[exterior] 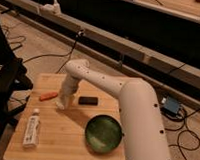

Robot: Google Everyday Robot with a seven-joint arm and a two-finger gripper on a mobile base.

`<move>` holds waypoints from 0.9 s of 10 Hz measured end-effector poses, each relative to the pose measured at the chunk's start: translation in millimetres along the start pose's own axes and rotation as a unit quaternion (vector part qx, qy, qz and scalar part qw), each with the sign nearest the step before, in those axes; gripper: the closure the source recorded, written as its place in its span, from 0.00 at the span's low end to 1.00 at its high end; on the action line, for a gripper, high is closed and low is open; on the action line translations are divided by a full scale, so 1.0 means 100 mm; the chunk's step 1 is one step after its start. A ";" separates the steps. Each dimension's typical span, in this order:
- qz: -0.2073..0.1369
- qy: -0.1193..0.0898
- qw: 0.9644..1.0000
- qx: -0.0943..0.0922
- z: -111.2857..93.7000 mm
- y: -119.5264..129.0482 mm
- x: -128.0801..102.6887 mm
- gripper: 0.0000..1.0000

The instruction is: Place the white sponge in the ceramic bowl

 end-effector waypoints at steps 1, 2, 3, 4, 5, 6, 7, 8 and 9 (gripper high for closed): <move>0.003 0.005 1.000 0.010 -0.14 0.03 0.01 1.00; 0.011 0.012 1.000 0.022 -0.34 0.11 0.06 1.00; 0.022 0.017 0.999 0.029 -0.48 0.23 0.12 1.00; 0.034 0.019 0.999 0.032 -0.56 0.34 0.17 1.00; 0.054 0.019 0.998 0.037 -0.66 0.53 0.23 1.00; 0.074 0.016 0.996 0.039 -0.71 0.73 0.28 1.00; 0.096 0.012 0.995 0.037 -0.72 0.95 0.31 1.00; 0.118 0.007 0.992 0.035 -0.71 1.16 0.33 1.00; 0.142 0.001 0.989 0.032 -0.69 1.39 0.34 1.00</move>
